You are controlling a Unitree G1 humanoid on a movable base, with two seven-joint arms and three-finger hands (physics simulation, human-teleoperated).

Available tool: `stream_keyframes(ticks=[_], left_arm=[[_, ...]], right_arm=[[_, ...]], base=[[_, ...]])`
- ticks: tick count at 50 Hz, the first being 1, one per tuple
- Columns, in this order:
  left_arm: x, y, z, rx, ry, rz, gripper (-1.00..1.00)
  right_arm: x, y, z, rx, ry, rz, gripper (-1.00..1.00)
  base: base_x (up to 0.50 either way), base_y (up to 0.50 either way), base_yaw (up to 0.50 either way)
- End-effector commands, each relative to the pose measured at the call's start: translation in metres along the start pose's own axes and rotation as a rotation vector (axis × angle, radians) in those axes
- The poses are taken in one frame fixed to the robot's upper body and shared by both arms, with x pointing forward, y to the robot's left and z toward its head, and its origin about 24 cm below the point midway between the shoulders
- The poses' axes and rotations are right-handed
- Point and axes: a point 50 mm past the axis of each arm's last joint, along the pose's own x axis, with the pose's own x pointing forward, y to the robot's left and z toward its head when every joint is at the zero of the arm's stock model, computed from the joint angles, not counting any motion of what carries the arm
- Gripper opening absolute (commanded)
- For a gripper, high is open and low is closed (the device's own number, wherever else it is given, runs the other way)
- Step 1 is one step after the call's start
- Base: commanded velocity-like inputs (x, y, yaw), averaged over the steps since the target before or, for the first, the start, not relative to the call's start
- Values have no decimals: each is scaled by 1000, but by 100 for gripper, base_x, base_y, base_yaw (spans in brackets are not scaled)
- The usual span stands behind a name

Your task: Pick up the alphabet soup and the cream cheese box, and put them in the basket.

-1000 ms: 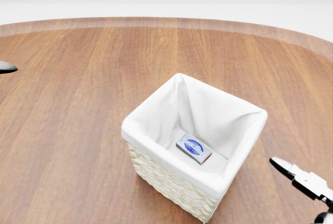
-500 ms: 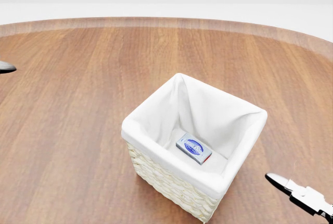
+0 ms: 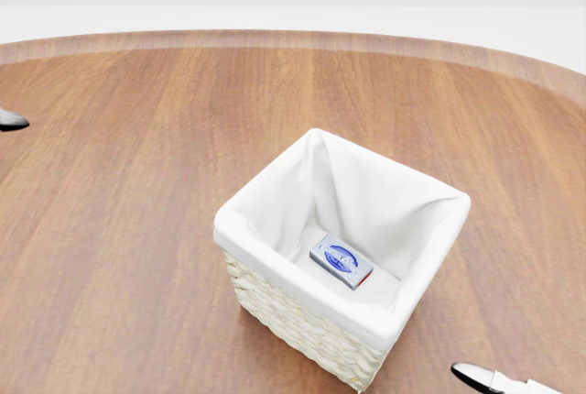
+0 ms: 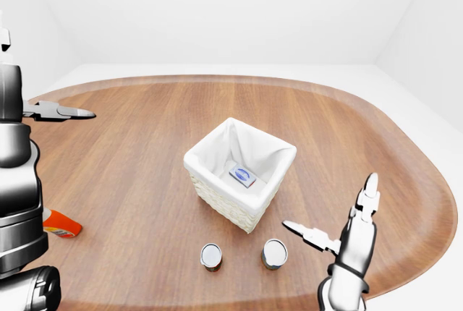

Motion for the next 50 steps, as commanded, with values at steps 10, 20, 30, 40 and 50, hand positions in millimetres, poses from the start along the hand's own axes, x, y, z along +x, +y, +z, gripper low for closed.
stream_keyframes(ticks=[10, 20, 30, 40, 50], left_arm=[[-1, -3, -1, 8, 7, -9, 100], [0, -3, -2, 5, 9, -9, 100], [-1, -3, -1, 2, 6, -9, 100], [-1, -2, -1, 2, 5, -8, 100], [-1, -2, 0, 2, 3, -8, 100]], right_arm=[[-25, -8, -11, -73, 104, 168, 100], [-34, -1, -26, -150, 171, 198, 100], [-39, 9, -31, -175, 188, 271, 100], [-45, 12, -37, -212, 211, 309, 100], [-49, 13, -40, -247, 217, 321, 100]], base=[[0, 0, 0], [0, 0, 0], [0, 0, 0], [0, 0, 0], [0, 0, 0]])
